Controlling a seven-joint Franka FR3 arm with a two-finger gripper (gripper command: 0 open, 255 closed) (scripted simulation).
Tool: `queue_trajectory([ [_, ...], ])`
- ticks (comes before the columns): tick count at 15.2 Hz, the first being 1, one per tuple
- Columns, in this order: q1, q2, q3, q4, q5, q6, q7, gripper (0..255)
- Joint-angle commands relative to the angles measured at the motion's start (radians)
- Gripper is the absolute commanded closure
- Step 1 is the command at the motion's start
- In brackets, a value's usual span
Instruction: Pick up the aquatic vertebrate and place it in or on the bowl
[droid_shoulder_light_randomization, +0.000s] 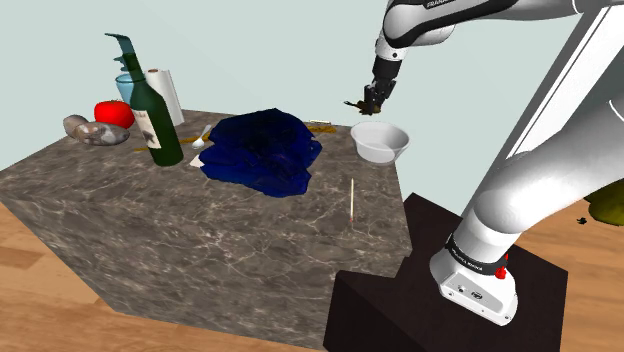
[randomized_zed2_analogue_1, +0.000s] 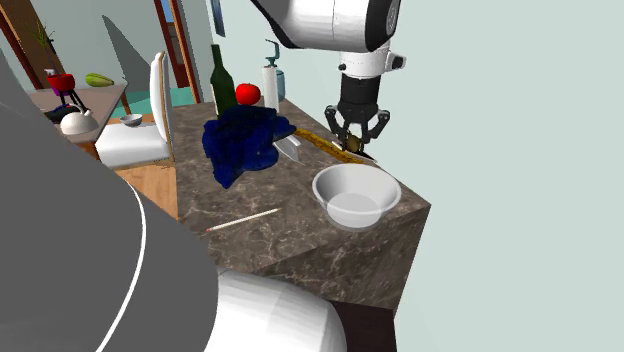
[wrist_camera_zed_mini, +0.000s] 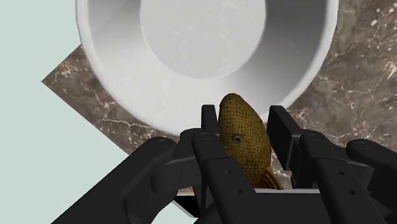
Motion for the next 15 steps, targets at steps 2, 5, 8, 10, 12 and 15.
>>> queue_trajectory([
  [2, -0.028, -0.090, -0.027, -0.077, -0.025, -0.012, -0.038, 255],
  [5, -0.057, -0.168, -0.054, -0.135, -0.051, -0.031, -0.073, 255],
  [8, -0.058, -0.159, -0.058, -0.169, -0.054, 0.012, -0.075, 255],
  [10, -0.059, -0.151, -0.061, -0.191, -0.055, 0.041, -0.076, 255],
  [12, -0.059, -0.143, -0.065, -0.212, -0.056, 0.071, -0.077, 255],
  [15, -0.059, -0.128, -0.070, -0.242, -0.058, 0.116, -0.079, 255],
])
